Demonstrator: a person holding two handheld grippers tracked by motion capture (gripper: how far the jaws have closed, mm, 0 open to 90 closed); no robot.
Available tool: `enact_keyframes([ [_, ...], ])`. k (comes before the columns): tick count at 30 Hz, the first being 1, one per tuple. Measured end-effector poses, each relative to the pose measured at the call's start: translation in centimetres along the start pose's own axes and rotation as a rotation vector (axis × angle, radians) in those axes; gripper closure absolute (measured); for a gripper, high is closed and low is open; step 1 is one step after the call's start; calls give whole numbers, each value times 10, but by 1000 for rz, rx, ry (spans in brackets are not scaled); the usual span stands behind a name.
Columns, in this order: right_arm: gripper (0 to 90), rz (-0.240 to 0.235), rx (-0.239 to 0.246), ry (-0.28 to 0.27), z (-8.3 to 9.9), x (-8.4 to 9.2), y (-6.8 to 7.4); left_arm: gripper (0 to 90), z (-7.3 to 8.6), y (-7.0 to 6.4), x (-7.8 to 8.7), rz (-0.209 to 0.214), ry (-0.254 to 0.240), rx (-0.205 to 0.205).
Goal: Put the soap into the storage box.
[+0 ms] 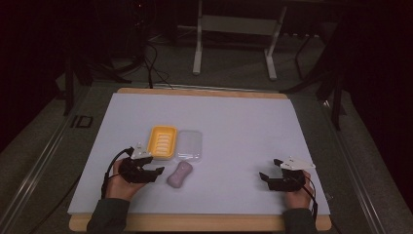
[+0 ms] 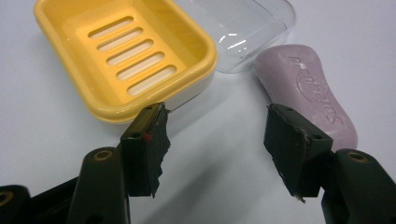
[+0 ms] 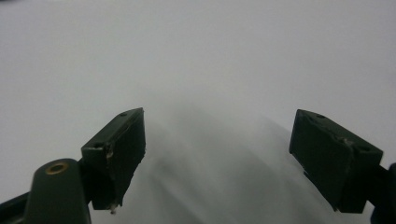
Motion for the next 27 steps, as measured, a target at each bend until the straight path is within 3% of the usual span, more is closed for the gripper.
enact_keyframes([
  [6,183,1,4,0,0,0,0,400,-4,-3,0,6,28,-13],
  [9,223,3,5,1,0,0,0,399,-8,-6,-1,5,53,-34],
  [16,224,3,1,2,0,0,0,398,-14,-13,-5,5,95,-69],
  [27,224,3,4,0,0,1,0,396,-22,-20,-12,14,122,-93],
])
Point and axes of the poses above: each handheld gripper's, and its own axes: x roughly backward along the jaws, z roughly out of its underside, y roughly to its left, the point moved 7 cm from there along -x, roughly forward along the jaws, and after that the axes turned 5 degrees about z, right-handed, at the moved point
